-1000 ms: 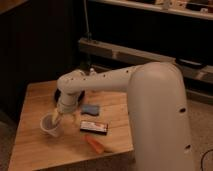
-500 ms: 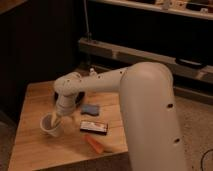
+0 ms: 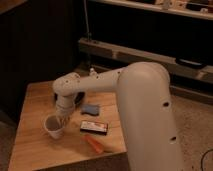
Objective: Place the ceramic cup in the ceramic bowl
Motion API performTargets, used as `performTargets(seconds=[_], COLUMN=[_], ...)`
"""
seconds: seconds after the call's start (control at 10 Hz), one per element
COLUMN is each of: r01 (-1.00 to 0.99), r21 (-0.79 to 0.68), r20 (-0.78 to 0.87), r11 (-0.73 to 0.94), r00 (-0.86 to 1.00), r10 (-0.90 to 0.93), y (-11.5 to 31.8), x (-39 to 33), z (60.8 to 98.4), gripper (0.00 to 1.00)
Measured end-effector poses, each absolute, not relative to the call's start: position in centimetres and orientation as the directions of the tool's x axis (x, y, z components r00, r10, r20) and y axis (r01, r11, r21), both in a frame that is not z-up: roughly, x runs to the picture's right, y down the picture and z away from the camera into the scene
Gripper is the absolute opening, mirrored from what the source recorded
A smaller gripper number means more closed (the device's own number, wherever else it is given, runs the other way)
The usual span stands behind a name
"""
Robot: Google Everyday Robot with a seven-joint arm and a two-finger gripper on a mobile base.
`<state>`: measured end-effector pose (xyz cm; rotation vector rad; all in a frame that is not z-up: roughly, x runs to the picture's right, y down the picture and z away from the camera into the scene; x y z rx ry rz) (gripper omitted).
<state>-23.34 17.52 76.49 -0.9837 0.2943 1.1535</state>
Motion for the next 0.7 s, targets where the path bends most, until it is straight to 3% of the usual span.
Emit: performTargets(seconds=[0.1, 0.4, 0.7], r01=[-0.869, -0.880, -0.902], r21=[-0.492, -0.473, -0.430], r20=[-0.660, -0.674, -0.666], r11=[0.056, 0.032, -0.030], r00=[0.414, 0.386, 0.294], r10=[0.627, 0.630, 0.686], y=[17.5, 17.0, 13.4], x=[-23.3, -22.4, -18.2], z=[76.5, 76.6, 76.4], gripper=[0.01, 0.00, 0.00])
